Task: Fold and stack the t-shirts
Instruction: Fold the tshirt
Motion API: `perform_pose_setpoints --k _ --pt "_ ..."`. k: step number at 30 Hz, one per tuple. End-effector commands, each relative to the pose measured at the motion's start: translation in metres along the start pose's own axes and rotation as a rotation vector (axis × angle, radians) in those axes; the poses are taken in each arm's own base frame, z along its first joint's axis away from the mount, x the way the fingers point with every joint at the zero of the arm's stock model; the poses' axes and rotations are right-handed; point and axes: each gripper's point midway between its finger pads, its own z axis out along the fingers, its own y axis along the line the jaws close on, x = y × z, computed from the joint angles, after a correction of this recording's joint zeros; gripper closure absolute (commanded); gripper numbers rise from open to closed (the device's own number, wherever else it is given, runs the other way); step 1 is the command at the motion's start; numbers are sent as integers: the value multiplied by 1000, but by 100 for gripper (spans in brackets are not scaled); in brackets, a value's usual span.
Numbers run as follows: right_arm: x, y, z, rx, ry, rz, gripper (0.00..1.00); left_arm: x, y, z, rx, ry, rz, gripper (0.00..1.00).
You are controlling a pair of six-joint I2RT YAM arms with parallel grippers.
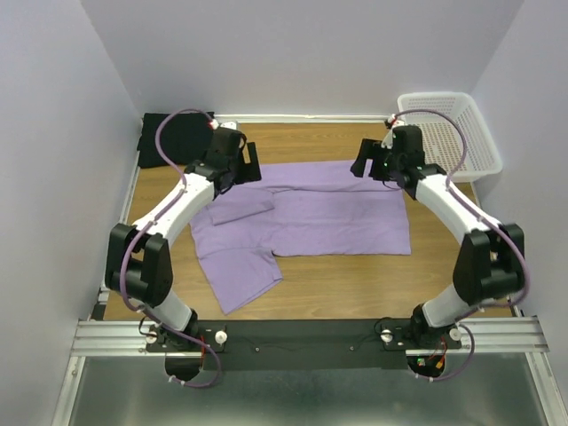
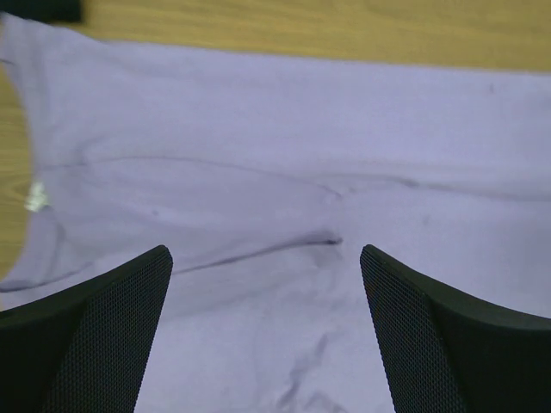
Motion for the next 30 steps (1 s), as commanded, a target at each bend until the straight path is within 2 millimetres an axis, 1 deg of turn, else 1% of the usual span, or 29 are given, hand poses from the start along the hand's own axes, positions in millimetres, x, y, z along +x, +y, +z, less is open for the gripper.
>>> perform_pose_setpoints --k 1,2,4,5,6,7,9,11,12,15,23,30 --pt "37 2 -33 -30 73 1 6 58 -8 22 35 178 60 2" --pt "46 -1 -47 -20 80 0 6 60 -11 26 41 188 48 2" --pt "55 -5 -59 -7 82 -5 6 62 -20 33 78 198 33 2" --pt "63 -6 -72 -7 80 -1 6 64 -24 40 93 207 33 2" --pt "68 -5 -76 -13 83 2 6 64 -26 44 100 210 34 2" --pt "73 -6 -81 -15 84 5 6 67 -33 46 133 228 37 2" --pt "86 -8 -91 -15 93 16 6 73 -33 57 130 252 53 2" --pt "94 -9 -96 -15 99 18 6 76 -34 62 132 265 54 2" --pt "100 -11 -99 -13 107 19 6 84 -32 68 129 286 58 2" --pt "106 -12 -101 -9 115 23 6 98 -32 73 141 323 66 2" --pt "110 -14 -102 -4 120 24 6 117 -31 75 179 373 97 2" --pt "111 -16 -102 6 117 25 6 132 -29 57 220 409 108 2"
